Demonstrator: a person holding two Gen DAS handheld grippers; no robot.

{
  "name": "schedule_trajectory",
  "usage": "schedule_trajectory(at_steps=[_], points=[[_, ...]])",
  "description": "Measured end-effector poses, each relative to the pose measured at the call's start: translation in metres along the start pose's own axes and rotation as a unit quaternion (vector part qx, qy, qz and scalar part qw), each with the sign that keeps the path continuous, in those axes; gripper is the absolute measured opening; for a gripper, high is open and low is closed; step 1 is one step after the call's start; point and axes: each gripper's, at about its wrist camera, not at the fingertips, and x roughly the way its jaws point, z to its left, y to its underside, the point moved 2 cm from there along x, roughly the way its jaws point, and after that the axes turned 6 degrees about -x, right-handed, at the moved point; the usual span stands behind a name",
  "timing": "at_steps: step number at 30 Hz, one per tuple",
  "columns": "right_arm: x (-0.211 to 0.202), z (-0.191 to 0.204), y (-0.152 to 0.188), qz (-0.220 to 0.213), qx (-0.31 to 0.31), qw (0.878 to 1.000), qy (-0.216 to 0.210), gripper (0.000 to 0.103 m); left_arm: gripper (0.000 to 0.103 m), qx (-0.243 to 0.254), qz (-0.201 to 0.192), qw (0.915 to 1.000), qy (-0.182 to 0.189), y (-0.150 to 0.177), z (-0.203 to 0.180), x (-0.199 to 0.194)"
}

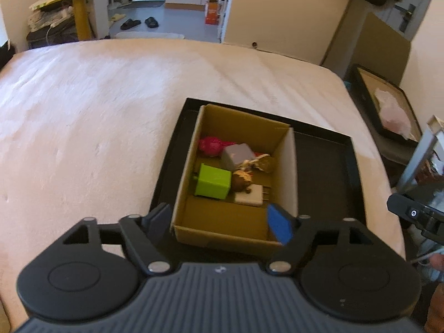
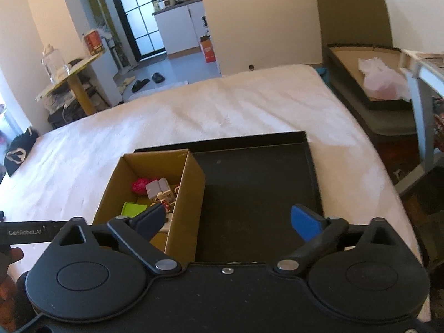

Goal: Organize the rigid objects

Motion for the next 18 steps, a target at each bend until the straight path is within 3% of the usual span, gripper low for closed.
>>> schedule_trajectory(at_steps=[10,18], points=[[-0.039,0.004,0.005,-0.011,0.004,1.000,-0.001,0.103,0.097,0.036,-0.005,0.9993,0.007,0.015,-0.022,-0.035],[-0.061,0.016,0.015,-0.005,-0.015,1.000,0.004,0.103,0.098,0.057,-0.007,0.9983,0.013,0.029,-0.027,-0.057]])
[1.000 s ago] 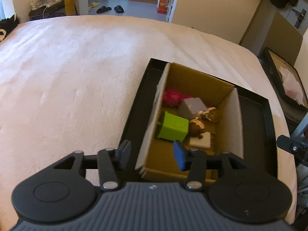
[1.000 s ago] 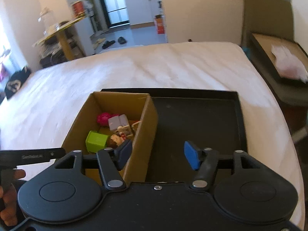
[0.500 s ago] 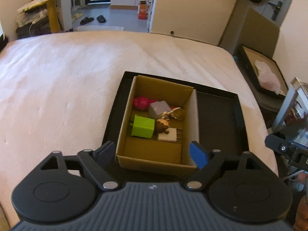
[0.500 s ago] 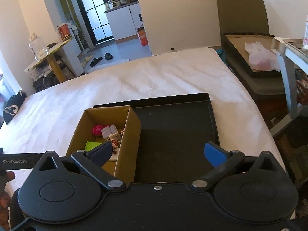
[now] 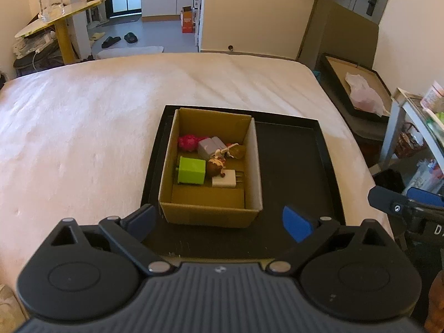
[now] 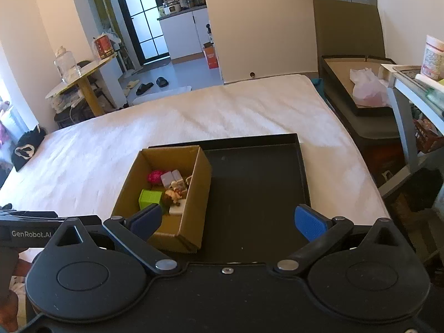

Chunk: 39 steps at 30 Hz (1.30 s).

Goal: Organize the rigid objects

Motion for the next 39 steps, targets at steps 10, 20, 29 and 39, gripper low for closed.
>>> schedule_trajectory(at_steps=[10,20,29,39], points=[[-0.028,0.010,0.008,0.003,-0.010,1.000,0.005,0.103,0.098,0.028,-0.013,0.9994,0.013,0.004,-0.012,-0.030],[-0.047,0.015,0.011,-0.004,-0.012,1.000,0.018,0.103,0.098,0.033,-0.025,0.9988,0.025,0.011,-0.018,-0.051],[-0.053,0.019,0.014,0.001,-0.015,1.000,0.014,0.103,0.098,0.025,-0.032,0.9989,0.024,0.018,-0.007,-0.063],[-0.067,0.019,0.014,-0.011,-0.017,0.999,0.025,0.103,0.098,0.033,-0.048,0.9978,0.030,0.022,-0.002,-0.077]])
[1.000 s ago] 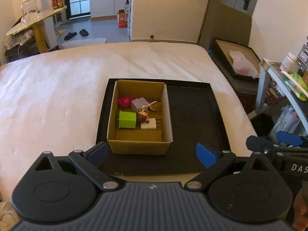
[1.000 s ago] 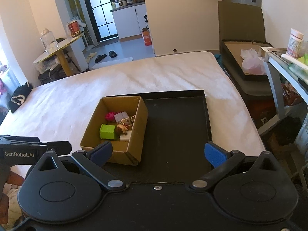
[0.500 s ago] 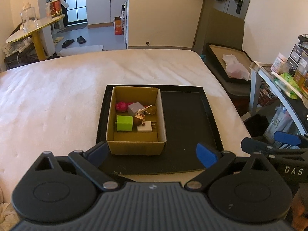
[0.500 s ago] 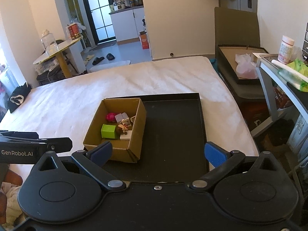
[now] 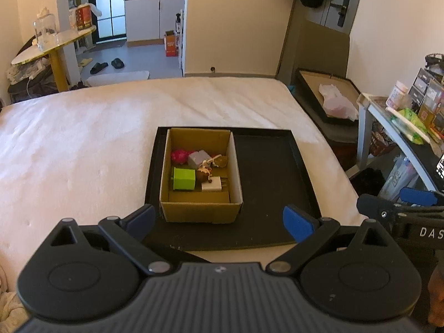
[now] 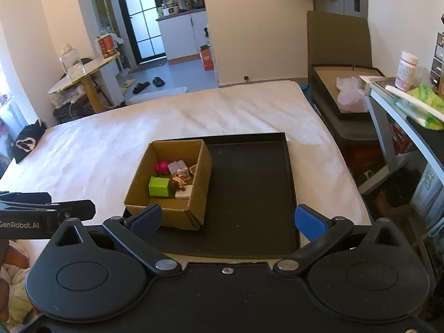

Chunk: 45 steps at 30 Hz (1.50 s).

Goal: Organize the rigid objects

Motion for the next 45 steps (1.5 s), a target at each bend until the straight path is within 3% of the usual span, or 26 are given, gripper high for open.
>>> schedule_trajectory(at_steps=[12,45], points=[[-0.006,0.003,-0.003,-0.009,-0.010,1.000,0.003,0.103,0.098,-0.008,-0.019,0.9998,-0.003,-0.001,0.008,-0.012],[-0.005,0.005,-0.002,-0.009,-0.010,1.000,0.000,0.103,0.098,-0.020,-0.009,0.9998,-0.001,-0.003,0.015,-0.012]])
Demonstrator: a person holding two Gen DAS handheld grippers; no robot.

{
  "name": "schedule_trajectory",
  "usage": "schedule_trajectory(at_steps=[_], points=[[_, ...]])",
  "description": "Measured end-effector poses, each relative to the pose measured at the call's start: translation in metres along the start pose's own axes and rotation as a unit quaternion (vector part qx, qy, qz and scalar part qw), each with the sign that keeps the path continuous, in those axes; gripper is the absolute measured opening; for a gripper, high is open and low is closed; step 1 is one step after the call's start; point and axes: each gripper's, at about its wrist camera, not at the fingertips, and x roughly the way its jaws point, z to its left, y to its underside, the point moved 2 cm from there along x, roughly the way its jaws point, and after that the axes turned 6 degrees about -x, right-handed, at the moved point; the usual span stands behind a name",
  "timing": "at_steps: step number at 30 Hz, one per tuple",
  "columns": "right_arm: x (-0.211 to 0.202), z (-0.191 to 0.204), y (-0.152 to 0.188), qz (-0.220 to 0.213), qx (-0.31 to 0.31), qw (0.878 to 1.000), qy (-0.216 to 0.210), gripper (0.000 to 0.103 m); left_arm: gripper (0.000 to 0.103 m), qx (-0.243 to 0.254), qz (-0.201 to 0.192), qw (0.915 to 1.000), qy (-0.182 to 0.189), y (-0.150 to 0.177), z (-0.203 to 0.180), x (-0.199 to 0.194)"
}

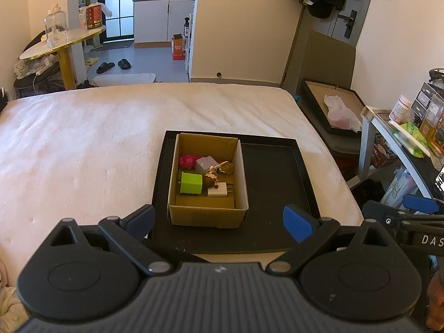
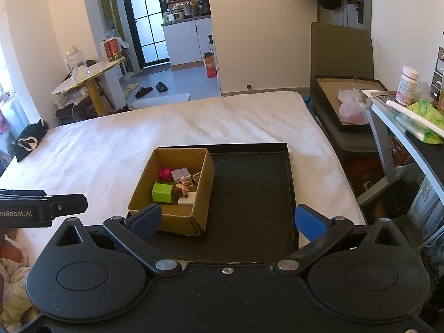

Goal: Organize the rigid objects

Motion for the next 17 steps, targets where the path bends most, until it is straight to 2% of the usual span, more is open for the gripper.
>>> schedule_trajectory(at_steps=[8,11,17], points=[[0.0005,0.0004,-0.0010,0.001,0.001,1.000,0.001,0.103,0.098,0.003,0.001,1.0000,-0.002,0.0002,-0.0001,0.0019],[0.0020,-0.0001,0.0000,0.002,0.003,1.000,0.000,0.103,0.098,0.015,-0.002,0.9998,-0.016,0.0025,-0.0033,0.0034],[0.0068,-0.0028,0.0012,0.009,0.008,1.000,-0.001,0.103,0.098,0.015,0.001,0.9998,-0.011,0.0038,-0.0037,0.0074]])
